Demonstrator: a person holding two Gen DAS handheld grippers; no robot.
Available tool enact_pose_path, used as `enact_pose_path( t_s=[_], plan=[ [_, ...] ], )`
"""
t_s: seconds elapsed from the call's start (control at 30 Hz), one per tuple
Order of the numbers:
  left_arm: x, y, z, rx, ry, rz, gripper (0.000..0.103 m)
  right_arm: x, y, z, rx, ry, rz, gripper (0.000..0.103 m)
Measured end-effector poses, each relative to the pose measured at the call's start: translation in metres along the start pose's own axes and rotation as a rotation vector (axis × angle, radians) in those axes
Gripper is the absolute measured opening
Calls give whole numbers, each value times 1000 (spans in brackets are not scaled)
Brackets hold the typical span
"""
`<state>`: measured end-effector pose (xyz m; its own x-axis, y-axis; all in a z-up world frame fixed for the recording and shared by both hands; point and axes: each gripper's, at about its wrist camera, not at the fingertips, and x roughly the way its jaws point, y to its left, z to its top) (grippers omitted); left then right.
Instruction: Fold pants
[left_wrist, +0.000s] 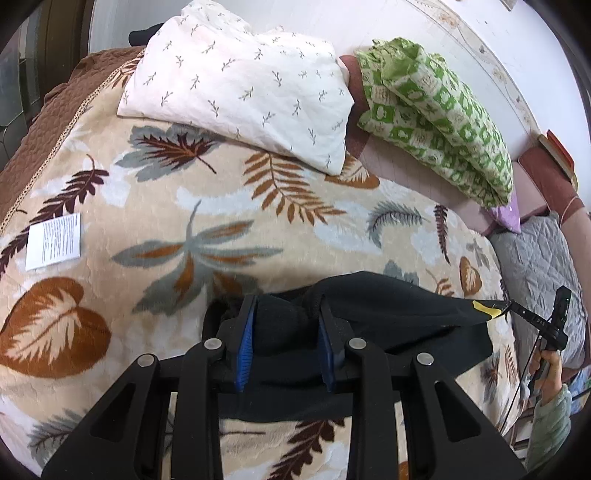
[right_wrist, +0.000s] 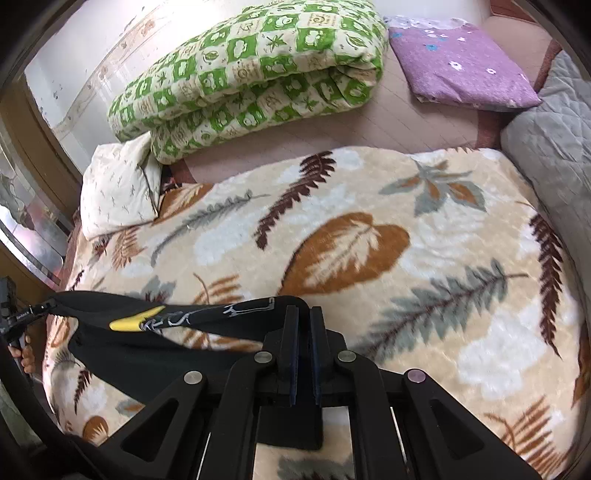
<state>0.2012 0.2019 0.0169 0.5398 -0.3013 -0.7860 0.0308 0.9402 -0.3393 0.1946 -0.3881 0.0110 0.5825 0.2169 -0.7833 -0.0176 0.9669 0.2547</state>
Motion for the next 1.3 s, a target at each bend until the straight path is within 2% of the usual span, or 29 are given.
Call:
enact_pose_path(
  t_s=[0.1, 0.27, 0.37, 0.43, 0.47, 0.5, 0.53, 0.57, 0.73, 0.83, 0.9, 1.13, 1.3],
  plan=[
    [2, 2, -11, 0, 9, 1, 27, 0, -6, -14, 9, 14, -18, 0],
    [7, 9, -30, -2, 27, -7, 27, 3, -17, -35, 40, 38, -17, 0],
    [11, 14, -39, -12, 41, -4, 27, 8, -17, -43, 63, 61, 28, 0],
    [14, 16, -45, -16, 49, 1, 27, 14, -19, -48, 99, 81, 64, 6],
    [15, 16, -47, -14, 50, 1, 27, 17, -19, -50, 107, 83, 62, 12],
    [15, 16, -48, -12, 49, 1, 27, 19, -19, -52, 106, 87, 60, 26],
    [15, 17, -49, -10, 50, 2, 27, 22, -19, -55, 104, 93, 60, 31],
    [16, 17, -50, -8, 50, 3, 27, 25, -18, -56, 104, 103, 63, 34],
    [17, 18, -50, -9, 51, 6, 27, 39, -18, -61, 115, 136, 84, 34],
    [18, 18, -49, -8, 53, 10, 27, 47, -12, -62, 82, 161, 63, 30],
    [17, 17, -47, -5, 54, 12, 27, 48, -8, -60, 56, 160, 31, 4],
    [2, 15, -37, 7, 16, -8, 27, 17, 4, -47, 4, 89, 15, 3],
    [1, 16, -46, 29, 23, -10, 27, 4, 5, -52, 10, 77, 31, 3]
  ],
)
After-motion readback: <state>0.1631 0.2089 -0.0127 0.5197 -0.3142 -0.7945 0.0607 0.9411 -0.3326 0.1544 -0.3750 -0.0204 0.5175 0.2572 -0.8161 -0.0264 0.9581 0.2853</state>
